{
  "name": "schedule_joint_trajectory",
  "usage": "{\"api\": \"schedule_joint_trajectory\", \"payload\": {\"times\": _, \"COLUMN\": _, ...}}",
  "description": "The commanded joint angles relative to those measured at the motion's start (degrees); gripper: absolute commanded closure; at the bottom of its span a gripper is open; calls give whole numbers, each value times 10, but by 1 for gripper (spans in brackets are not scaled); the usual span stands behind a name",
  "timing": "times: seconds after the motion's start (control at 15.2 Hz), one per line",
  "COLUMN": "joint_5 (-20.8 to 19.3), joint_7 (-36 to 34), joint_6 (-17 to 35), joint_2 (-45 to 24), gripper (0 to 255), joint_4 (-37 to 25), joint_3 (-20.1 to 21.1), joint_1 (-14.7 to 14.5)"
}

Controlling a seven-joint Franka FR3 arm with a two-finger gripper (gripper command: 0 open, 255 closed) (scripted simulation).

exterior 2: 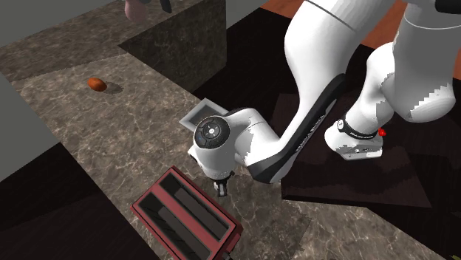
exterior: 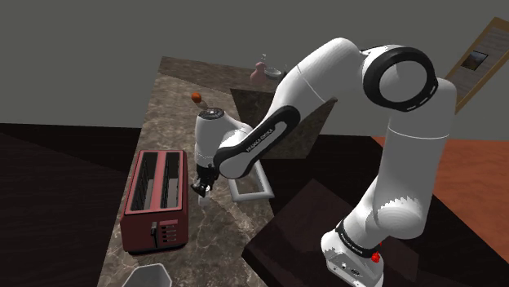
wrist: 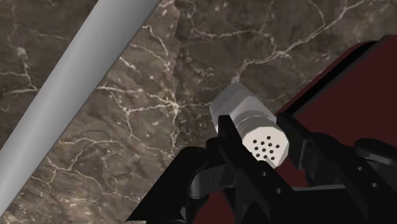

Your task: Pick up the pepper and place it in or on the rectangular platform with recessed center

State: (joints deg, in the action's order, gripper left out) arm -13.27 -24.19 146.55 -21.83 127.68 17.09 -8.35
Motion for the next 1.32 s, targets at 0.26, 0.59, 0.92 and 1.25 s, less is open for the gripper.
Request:
{"api": "schedule_joint_trajectory", "payload": {"times": 0.26, "joint_5": 24, "joint_7": 17, "joint_6": -37, "joint_2": 40, "gripper": 255, "joint_4": 2, "joint_3": 14, "joint_1": 10}}
{"api": "schedule_joint_trajectory", "payload": {"times": 0.59, "joint_5": 43, "joint_7": 31, "joint_6": -69, "joint_2": 72, "gripper": 255, "joint_4": -1, "joint_3": 23, "joint_1": 17}}
{"api": "schedule_joint_trajectory", "payload": {"times": 0.92, "joint_5": 61, "joint_7": 44, "joint_6": -103, "joint_2": 102, "gripper": 255, "joint_4": -7, "joint_3": 30, "joint_1": 21}}
{"api": "schedule_joint_trajectory", "payload": {"times": 1.25, "joint_5": 78, "joint_7": 55, "joint_6": -137, "joint_2": 130, "gripper": 255, "joint_4": -16, "joint_3": 35, "joint_1": 25}}
